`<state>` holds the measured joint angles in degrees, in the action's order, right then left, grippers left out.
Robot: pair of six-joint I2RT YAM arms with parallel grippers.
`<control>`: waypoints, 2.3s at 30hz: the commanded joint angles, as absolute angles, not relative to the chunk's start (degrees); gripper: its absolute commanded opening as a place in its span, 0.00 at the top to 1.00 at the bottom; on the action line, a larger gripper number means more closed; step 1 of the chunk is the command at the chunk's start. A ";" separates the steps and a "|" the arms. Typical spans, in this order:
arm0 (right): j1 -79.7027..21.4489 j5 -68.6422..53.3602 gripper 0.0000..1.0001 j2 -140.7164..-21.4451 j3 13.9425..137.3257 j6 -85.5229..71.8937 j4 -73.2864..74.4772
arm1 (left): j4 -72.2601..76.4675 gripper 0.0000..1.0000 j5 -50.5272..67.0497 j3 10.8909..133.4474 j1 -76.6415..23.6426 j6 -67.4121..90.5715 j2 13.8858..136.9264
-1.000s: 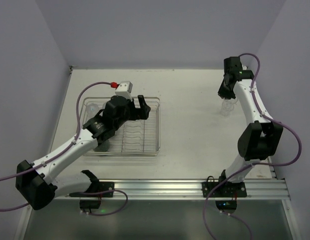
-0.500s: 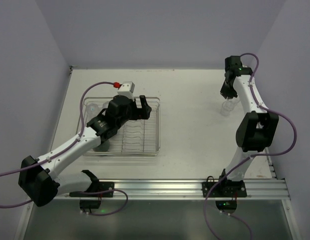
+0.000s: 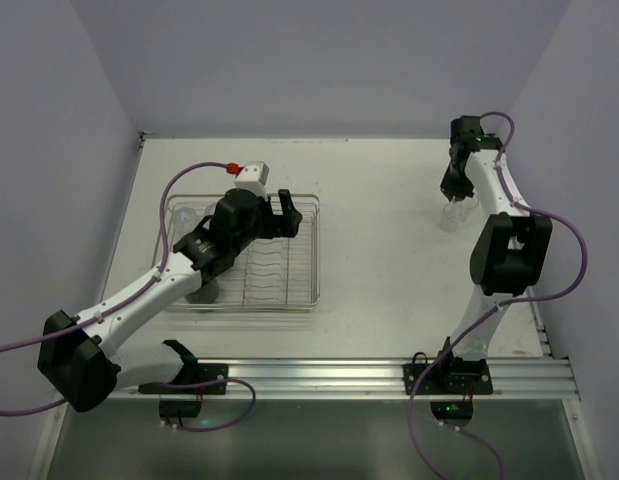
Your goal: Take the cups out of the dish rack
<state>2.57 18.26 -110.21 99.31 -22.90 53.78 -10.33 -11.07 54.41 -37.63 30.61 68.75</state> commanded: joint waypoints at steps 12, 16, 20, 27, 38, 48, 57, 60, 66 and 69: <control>2.37 15.91 1.00 -112.15 101.87 -22.06 51.86 | -7.38 0.00 -10.55 53.26 -36.56 29.27 69.17; 2.37 16.08 1.00 -112.33 101.43 -22.06 51.68 | -7.56 0.00 -10.55 53.26 -36.21 29.18 69.17; 2.37 15.91 1.00 -112.50 100.90 -22.06 51.59 | -8.08 0.00 -10.55 53.35 -36.04 29.35 69.08; 2.37 16.08 1.00 -112.41 99.84 -22.41 51.59 | -9.58 0.00 -11.16 53.70 -35.77 28.92 68.64; 2.37 15.91 0.89 -112.32 99.49 -22.50 52.12 | -14.50 0.00 -12.74 54.05 -33.49 27.86 65.48; 2.37 15.91 0.79 -112.32 98.88 -22.59 52.56 | -18.10 0.00 -13.27 53.96 -31.82 27.42 63.55; 1.15 17.58 0.76 -106.89 98.35 -23.03 53.69 | -26.79 0.00 -21.17 56.60 -29.71 27.86 63.90; -2.36 16.44 0.74 -101.09 96.69 -23.12 53.26 | -30.84 0.00 -23.12 58.00 -26.38 27.16 64.69; -12.82 8.98 0.65 -92.30 92.12 -23.11 50.11 | -32.96 0.00 -22.59 59.94 -19.87 25.75 66.17; -18.18 2.21 0.57 -89.66 87.64 -23.55 46.25 | -33.57 0.00 -20.75 62.92 -18.99 23.48 68.19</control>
